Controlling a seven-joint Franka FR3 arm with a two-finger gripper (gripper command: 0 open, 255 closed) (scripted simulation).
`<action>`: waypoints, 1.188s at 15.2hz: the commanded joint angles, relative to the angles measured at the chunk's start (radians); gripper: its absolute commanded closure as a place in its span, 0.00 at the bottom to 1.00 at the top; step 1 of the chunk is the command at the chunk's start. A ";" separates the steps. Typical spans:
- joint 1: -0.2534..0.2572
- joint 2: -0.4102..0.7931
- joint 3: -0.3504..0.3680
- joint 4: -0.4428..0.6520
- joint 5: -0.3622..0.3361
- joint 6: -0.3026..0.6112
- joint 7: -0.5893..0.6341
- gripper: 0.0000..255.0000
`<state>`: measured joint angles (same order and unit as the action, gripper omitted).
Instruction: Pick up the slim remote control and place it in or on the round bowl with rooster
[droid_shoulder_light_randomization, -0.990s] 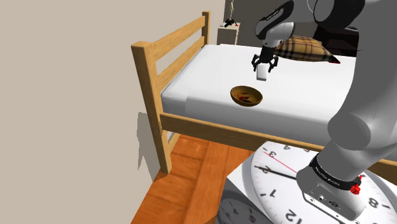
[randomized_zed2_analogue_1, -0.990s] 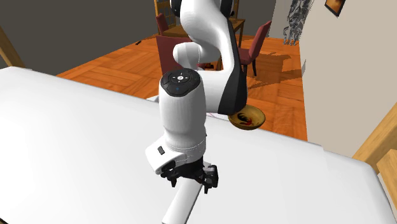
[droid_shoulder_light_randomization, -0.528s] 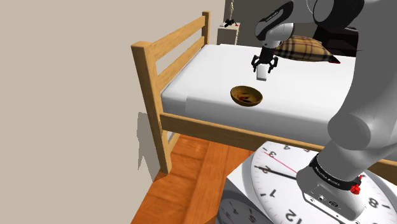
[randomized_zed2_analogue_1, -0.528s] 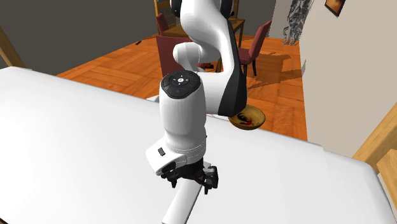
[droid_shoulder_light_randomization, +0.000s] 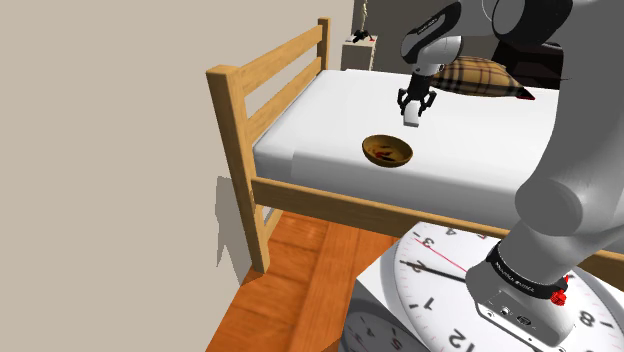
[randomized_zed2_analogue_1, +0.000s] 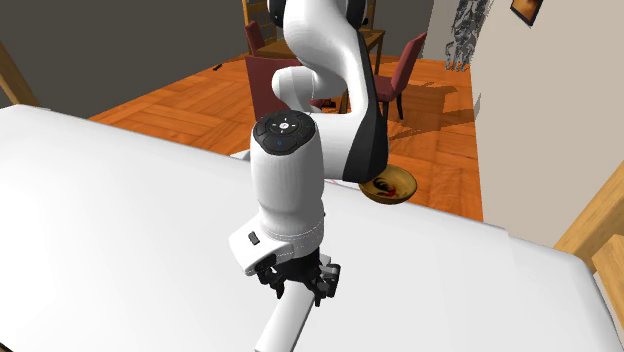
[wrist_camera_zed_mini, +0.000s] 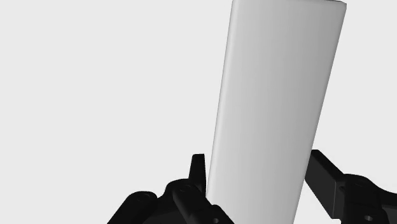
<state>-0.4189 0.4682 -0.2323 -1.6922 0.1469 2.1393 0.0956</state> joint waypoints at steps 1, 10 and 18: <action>0.000 0.000 0.000 0.000 0.000 0.000 0.000 1.00; 0.003 -0.040 -0.006 0.037 -0.013 -0.076 0.009 1.00; 0.005 -0.075 -0.012 0.095 -0.025 -0.168 0.018 1.00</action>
<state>-0.4145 0.3970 -0.2435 -1.6071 0.1233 1.9850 0.1121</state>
